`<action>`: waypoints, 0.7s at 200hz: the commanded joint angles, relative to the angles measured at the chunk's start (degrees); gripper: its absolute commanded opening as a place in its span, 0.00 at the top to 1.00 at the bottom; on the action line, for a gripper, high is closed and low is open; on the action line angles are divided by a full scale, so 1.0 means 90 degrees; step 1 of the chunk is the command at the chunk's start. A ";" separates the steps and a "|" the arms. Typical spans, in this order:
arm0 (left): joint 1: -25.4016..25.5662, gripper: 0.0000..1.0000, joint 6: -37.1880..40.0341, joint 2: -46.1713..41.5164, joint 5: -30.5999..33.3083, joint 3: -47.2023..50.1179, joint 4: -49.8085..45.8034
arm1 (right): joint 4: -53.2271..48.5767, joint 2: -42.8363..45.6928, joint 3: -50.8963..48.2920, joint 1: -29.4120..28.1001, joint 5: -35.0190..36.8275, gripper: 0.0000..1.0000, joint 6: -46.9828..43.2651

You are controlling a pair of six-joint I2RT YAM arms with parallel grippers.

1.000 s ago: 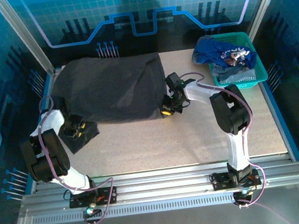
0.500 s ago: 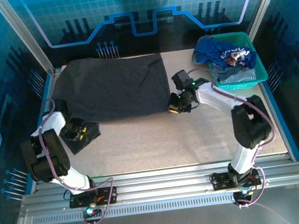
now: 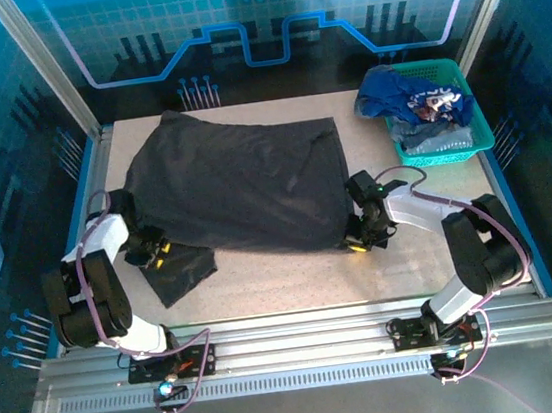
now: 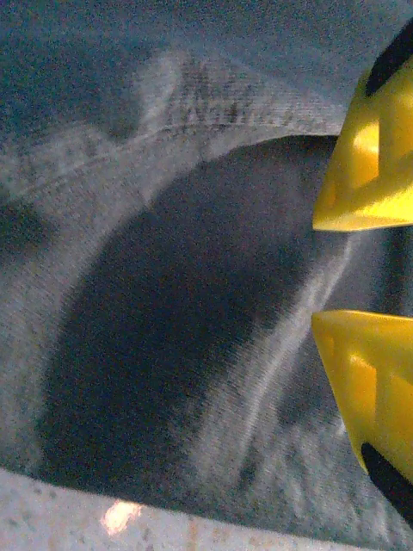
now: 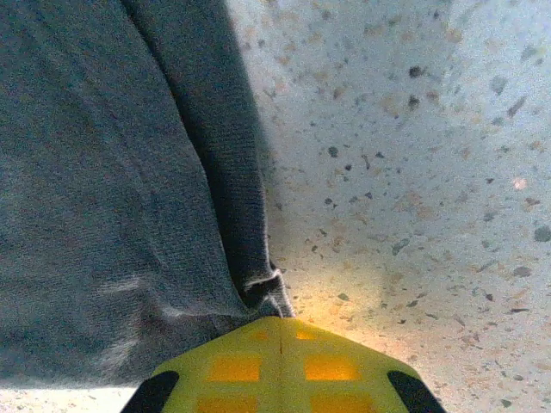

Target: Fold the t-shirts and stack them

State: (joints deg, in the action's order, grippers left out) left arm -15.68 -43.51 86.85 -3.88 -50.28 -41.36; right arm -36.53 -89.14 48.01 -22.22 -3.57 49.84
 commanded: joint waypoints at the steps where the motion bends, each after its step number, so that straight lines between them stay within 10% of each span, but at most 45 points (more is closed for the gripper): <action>1: 0.0046 0.64 0.0072 -0.0420 0.0076 -0.0033 -0.0648 | -0.0251 0.0259 0.0142 0.0307 0.0277 1.00 -0.0213; 38: 0.0054 0.48 0.0203 -0.0825 0.0245 0.0292 -0.0901 | -0.0786 0.0489 0.0402 0.1047 0.0493 1.00 -0.0668; 126: 0.0237 0.68 -0.0160 -0.1011 0.0064 0.0531 -0.0756 | -0.1421 0.0781 -0.0511 0.1091 0.0567 1.00 -0.0337; 140: 0.0248 0.67 -0.0138 -0.1102 0.0191 0.0529 -0.0856 | -0.1792 0.1025 -0.0340 0.1127 0.0866 0.69 -0.0193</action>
State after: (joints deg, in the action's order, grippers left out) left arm -14.11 -44.03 79.18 -2.79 -45.52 -46.50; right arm -45.43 -81.91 43.09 -12.40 -0.49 46.04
